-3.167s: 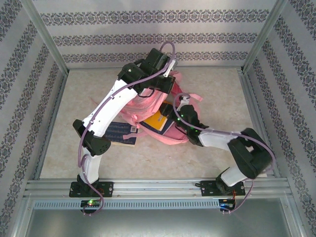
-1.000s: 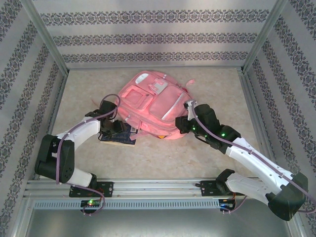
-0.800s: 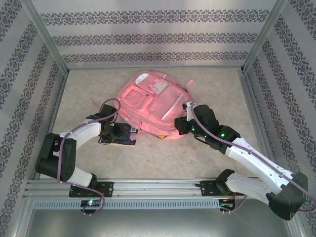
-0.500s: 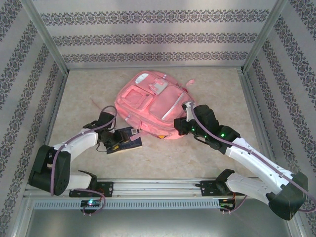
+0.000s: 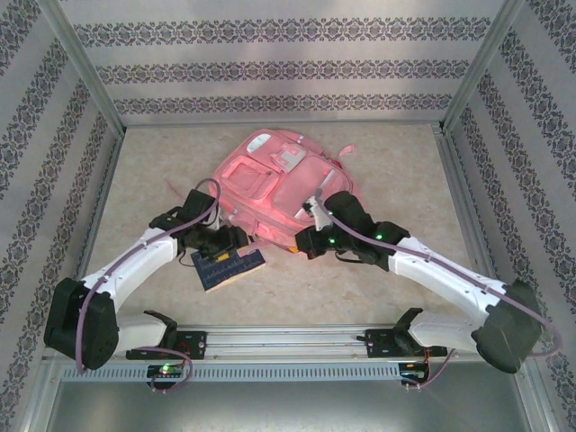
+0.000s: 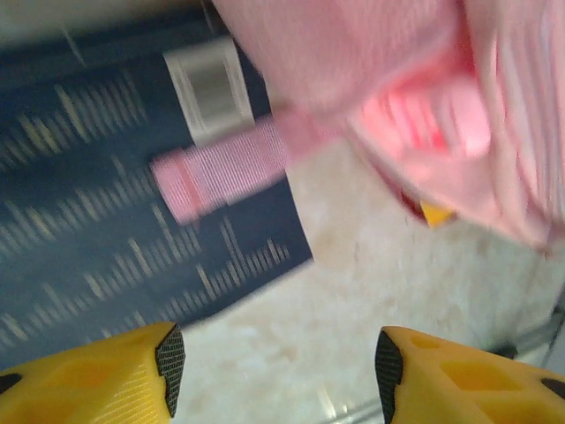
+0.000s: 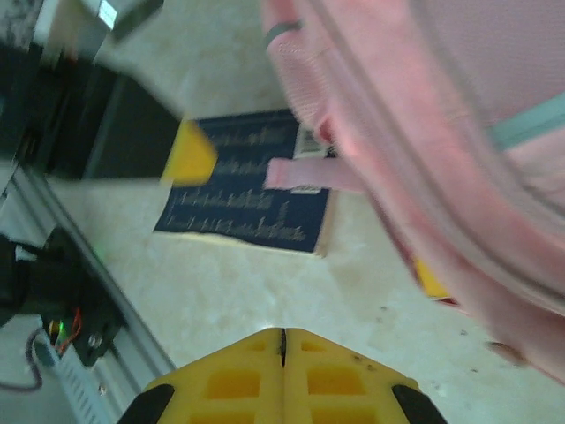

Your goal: Pack the student bag

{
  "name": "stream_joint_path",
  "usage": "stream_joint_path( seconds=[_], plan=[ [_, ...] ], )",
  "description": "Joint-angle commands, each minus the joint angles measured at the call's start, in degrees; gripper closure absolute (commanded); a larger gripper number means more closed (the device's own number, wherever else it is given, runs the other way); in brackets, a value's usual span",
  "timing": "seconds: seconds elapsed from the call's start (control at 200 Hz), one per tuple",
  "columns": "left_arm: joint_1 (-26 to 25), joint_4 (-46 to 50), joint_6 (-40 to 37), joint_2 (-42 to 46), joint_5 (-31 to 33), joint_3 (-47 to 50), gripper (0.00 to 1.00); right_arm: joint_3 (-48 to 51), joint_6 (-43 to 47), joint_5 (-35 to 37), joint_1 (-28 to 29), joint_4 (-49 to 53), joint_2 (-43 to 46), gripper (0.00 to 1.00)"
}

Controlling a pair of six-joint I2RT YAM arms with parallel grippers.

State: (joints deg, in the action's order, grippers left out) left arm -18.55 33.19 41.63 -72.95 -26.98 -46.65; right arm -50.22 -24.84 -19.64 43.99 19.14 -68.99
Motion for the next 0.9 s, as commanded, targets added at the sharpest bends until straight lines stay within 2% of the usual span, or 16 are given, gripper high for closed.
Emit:
stream_joint_path(
  seconds=[0.0,0.125,0.24,0.425,0.674,0.894],
  plan=[
    [4.66,-1.10,-3.43,-4.56,7.86,-0.75,0.40,-3.22,1.98,-1.81,2.60,1.74,-2.54,1.00],
    [8.77,-3.46,-5.89,-10.69,11.72,-3.95,0.39,-4.25,2.78,-0.88,4.55,2.34,-4.83,1.00],
    [11.67,-5.53,-6.73,-16.48,10.79,-6.32,0.39,-5.64,4.13,-0.37,5.99,3.48,-6.96,1.00],
    [11.78,-7.12,-7.53,-21.98,8.68,-9.18,0.40,-6.65,4.57,0.36,7.07,3.98,-9.26,1.00],
    [11.69,-9.01,-6.28,-20.90,3.66,-2.76,0.40,-6.74,5.58,0.56,7.01,4.55,-11.37,1.00],
    [10.78,-8.32,-4.07,-15.27,1.25,2.38,0.39,-7.24,6.82,0.02,6.70,4.37,-12.90,1.00]
  ],
)
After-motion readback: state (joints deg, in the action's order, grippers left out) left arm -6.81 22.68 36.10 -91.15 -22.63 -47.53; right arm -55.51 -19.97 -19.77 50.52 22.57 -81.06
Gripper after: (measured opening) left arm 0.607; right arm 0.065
